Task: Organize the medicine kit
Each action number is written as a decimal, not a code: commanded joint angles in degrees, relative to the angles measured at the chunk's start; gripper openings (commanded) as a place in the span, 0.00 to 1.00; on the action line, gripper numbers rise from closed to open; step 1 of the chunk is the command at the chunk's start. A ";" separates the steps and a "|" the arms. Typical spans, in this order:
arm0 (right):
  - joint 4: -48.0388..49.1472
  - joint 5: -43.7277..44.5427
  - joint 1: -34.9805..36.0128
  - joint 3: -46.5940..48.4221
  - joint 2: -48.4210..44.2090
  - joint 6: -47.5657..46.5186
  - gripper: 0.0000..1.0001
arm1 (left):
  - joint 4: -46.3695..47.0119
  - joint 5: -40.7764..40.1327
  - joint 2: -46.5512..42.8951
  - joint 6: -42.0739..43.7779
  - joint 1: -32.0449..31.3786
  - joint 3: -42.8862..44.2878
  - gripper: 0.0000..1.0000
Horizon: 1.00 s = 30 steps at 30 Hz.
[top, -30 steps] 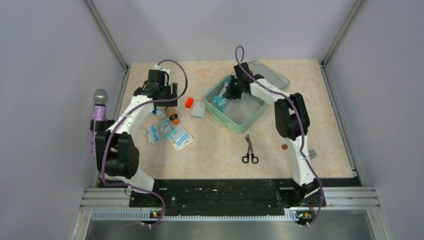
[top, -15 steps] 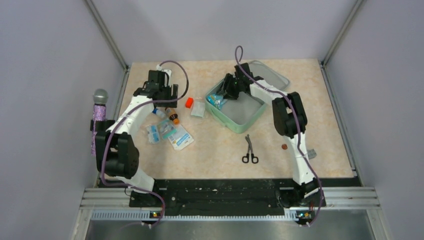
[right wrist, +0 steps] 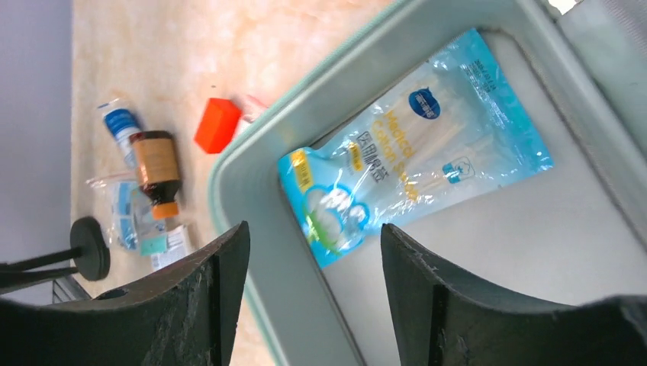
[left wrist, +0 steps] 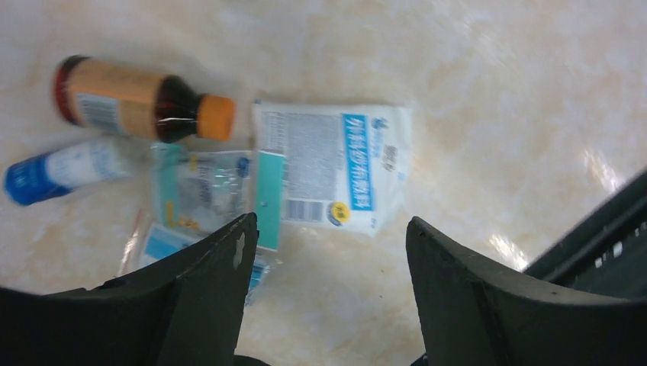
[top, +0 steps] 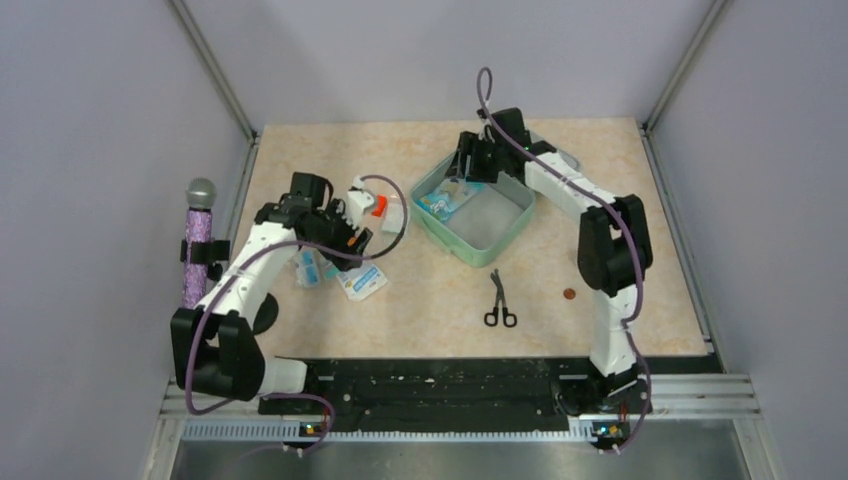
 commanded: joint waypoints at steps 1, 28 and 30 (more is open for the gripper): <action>0.20 1.16 -0.37 -2.94 -11.23 -8.39 0.63 | -4.58 8.69 -4.95 20.18 -4.38 -6.34 0.76; -5.92 7.49 -7.56 -12.38 -26.33 -15.08 0.65 | 23.05 -9.26 1.21 24.34 -13.92 -21.13 0.22; -5.95 7.40 -7.60 -11.57 -26.00 -15.54 0.65 | 21.57 -8.43 1.83 21.87 -13.89 -18.92 0.06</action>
